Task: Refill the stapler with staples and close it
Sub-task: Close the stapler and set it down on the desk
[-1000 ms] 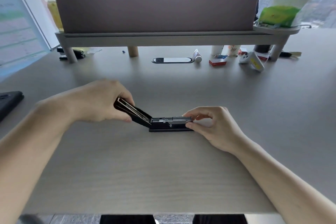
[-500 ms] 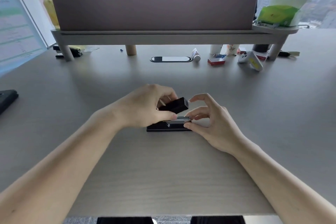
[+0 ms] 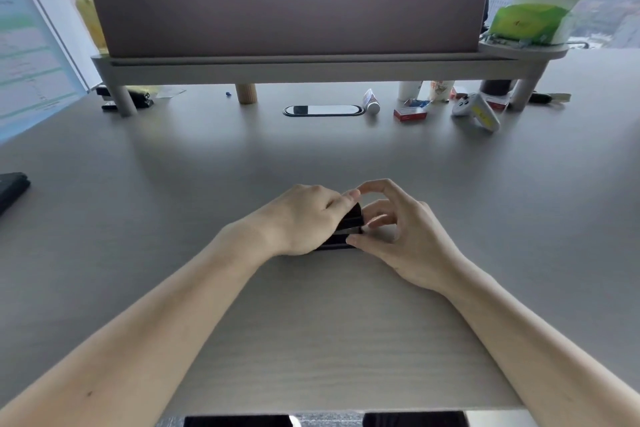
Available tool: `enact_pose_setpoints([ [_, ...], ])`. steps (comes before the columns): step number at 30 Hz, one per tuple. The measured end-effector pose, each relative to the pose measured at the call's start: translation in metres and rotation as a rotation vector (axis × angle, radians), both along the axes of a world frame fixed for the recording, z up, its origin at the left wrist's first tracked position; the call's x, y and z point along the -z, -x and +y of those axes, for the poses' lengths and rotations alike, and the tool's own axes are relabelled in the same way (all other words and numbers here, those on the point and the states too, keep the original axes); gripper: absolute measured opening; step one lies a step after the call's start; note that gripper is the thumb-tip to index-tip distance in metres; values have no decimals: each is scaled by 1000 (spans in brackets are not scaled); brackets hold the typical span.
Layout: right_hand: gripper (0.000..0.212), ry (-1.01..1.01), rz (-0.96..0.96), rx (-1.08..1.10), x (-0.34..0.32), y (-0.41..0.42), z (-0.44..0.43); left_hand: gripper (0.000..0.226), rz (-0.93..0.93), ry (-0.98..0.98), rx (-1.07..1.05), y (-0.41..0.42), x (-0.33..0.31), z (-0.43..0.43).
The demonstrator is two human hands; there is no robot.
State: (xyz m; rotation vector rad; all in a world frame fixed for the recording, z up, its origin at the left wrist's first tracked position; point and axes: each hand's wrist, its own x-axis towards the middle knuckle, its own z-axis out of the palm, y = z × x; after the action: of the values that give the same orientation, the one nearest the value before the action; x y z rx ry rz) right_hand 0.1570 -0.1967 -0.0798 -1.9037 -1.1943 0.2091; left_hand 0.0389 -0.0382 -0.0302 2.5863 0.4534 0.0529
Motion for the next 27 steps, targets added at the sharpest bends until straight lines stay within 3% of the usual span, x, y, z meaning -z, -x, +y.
enact_pose_setpoints([
  [6, 42, 105, -98, 18, 3, -3, 1, 66, -175, -107, -19, -1, 18, -4],
  [12, 56, 94, -72, 46, 3, -5, 2, 70, -219, -137, -8, -2, 20, -1],
  [23, 58, 91, -67, 54, 3, -5, 2, 81, -209, -165, 26, -6, 29, 7],
  [25, 59, 108, -70, 50, 3, -4, 1, 76, -245, -132, 31, -4, 27, 7],
  [27, 65, 125, -80, 31, 2, -3, 1, 50, -338, -82, 37, 5, 20, 8],
])
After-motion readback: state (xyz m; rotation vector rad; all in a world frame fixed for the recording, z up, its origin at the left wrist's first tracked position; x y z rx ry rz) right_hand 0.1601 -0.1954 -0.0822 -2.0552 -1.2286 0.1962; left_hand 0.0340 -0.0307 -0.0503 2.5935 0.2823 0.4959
